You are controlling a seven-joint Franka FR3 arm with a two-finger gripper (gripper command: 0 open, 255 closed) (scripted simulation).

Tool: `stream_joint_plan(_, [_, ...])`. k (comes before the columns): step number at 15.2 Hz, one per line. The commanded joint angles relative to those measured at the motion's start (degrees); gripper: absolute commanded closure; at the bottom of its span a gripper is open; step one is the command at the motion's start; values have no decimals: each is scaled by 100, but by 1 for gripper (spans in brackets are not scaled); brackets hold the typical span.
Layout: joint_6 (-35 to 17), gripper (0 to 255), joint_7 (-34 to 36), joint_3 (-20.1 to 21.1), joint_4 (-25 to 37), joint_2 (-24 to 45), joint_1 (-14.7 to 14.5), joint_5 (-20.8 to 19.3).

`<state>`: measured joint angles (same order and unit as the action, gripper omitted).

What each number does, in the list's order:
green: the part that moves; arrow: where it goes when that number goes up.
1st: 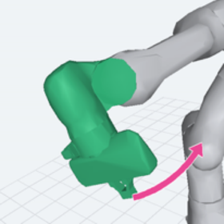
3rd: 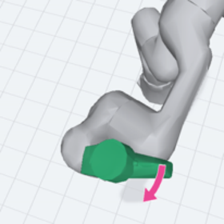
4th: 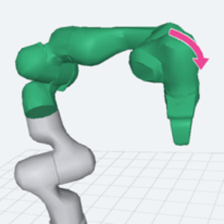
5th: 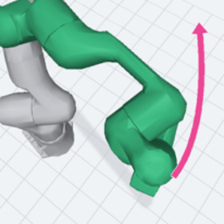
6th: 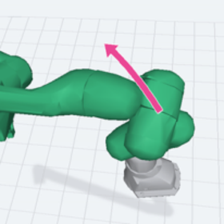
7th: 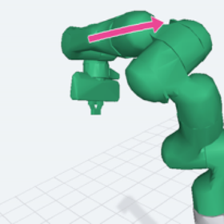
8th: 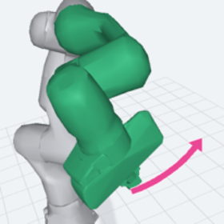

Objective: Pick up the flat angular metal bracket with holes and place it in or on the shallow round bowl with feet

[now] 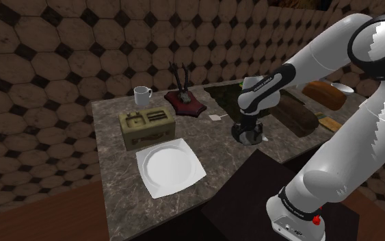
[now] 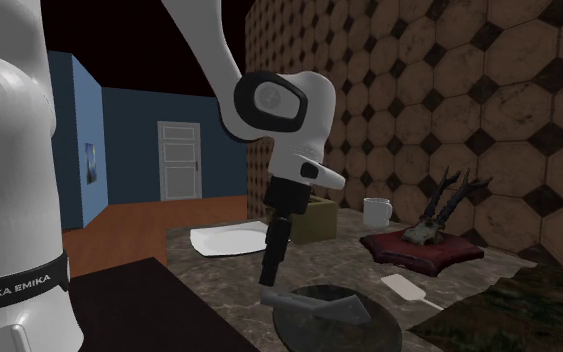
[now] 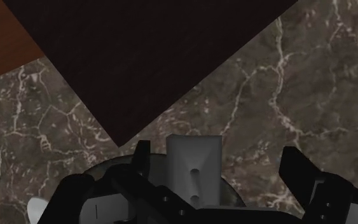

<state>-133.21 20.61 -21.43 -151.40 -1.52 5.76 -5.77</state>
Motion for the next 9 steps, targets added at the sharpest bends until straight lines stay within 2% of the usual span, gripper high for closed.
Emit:
stream_joint_plan(1, [366, 0, 48, 10, 161, -209, -4, -57])
stream_joint_plan(3, [777, 0, 97, 33, 355, -434, -11, -104])
stream_joint_plan(9, [777, 0, 96, 35, 355, -434, -9, -104])
